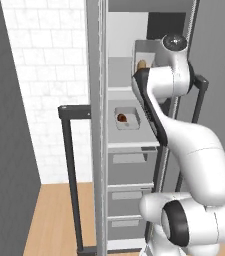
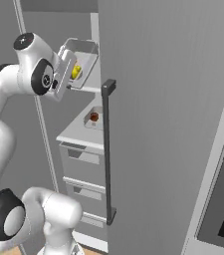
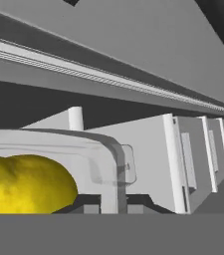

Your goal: Take the meat container that has the chicken drumstick and place it on the second highest rack of the freezer. Then take the vegetable container that has the sweet potato and lemon and place it on the highest rack of the freezer.

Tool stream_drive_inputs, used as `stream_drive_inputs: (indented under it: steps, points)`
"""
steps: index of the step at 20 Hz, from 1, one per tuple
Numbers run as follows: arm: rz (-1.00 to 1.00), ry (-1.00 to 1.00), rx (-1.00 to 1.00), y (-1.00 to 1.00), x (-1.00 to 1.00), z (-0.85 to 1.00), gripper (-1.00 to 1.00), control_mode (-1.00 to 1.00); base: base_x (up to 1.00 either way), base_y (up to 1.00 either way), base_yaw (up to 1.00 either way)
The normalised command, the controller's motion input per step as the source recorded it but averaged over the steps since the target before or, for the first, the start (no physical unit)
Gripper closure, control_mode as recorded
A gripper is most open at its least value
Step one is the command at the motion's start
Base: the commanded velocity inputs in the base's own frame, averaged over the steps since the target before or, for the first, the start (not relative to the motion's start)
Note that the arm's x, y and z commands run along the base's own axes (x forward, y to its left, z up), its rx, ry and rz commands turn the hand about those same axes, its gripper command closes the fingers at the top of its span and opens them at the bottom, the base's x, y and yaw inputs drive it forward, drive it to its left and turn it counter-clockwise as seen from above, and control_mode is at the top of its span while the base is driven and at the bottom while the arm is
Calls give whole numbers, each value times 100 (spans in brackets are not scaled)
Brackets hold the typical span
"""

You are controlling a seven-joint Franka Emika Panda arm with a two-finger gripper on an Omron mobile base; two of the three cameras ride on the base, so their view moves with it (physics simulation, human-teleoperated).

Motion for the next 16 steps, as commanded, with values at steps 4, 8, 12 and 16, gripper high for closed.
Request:
stream_drive_inputs:
  steps: [4,8,12,16]
  points:
    - [0,4,0,0,78,0,100,-100,0,0,0]
    - [0,3,0,-4,70,0,100,-100,0,0,0]
    - [0,6,0,-6,77,-5,100,-100,0,0,0]
    - [0,5,0,-7,66,-27,100,-100,0,0,0]
